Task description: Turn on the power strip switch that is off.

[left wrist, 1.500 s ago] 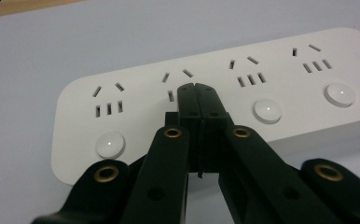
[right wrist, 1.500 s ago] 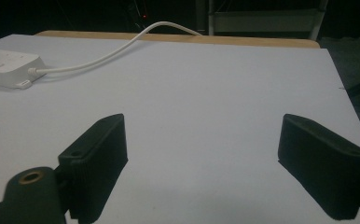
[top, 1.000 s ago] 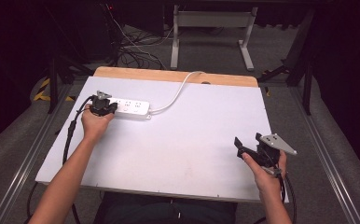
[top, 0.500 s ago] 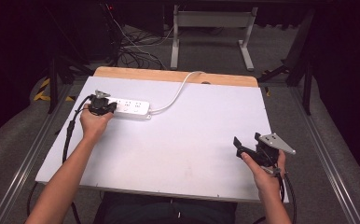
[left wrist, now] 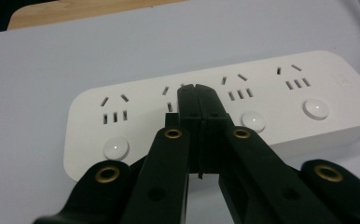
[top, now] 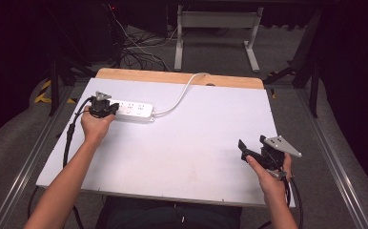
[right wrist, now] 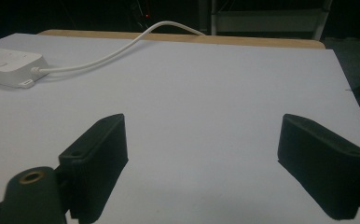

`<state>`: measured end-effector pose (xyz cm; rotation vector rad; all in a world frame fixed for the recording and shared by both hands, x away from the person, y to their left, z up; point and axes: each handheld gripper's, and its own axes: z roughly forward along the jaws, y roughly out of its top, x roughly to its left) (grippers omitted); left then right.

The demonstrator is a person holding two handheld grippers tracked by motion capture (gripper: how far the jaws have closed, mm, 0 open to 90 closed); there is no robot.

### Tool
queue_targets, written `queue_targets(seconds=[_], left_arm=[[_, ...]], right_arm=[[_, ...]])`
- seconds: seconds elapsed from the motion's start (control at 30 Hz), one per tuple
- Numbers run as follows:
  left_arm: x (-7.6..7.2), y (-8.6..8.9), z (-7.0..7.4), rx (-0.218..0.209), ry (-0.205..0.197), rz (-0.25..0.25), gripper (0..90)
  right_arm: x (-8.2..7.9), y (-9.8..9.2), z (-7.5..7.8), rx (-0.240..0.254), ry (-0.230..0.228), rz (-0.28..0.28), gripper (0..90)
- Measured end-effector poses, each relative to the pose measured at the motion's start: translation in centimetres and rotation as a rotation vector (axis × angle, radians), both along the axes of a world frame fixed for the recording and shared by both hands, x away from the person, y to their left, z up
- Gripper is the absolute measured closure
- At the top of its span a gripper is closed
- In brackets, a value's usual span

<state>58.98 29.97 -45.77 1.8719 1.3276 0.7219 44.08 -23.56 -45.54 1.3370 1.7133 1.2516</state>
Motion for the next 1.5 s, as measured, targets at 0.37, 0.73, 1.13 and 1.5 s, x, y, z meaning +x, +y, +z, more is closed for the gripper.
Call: queue_targets(seconds=[0.37,0.73,1.13,1.5], left_arm=[[-0.9,0.5,0.7,-0.024,-0.039,0.016,90.0],[-1.9,0.8,1.6,-0.051,-0.075,0.01,90.0],[-3.8,1.2,2.6,-0.078,-0.125,0.025,90.0],[-6.5,0.8,3.6,-0.133,-0.173,0.034,90.0]], right_arm=[[0.2,0.2,0.0,0.0,0.0,0.005,16.4],[0.4,0.4,0.0,-0.002,0.0,0.009,16.4],[0.7,0.7,0.0,-0.006,0.0,0.021,16.4],[1.0,0.9,0.0,-0.009,0.001,0.025,16.4]])
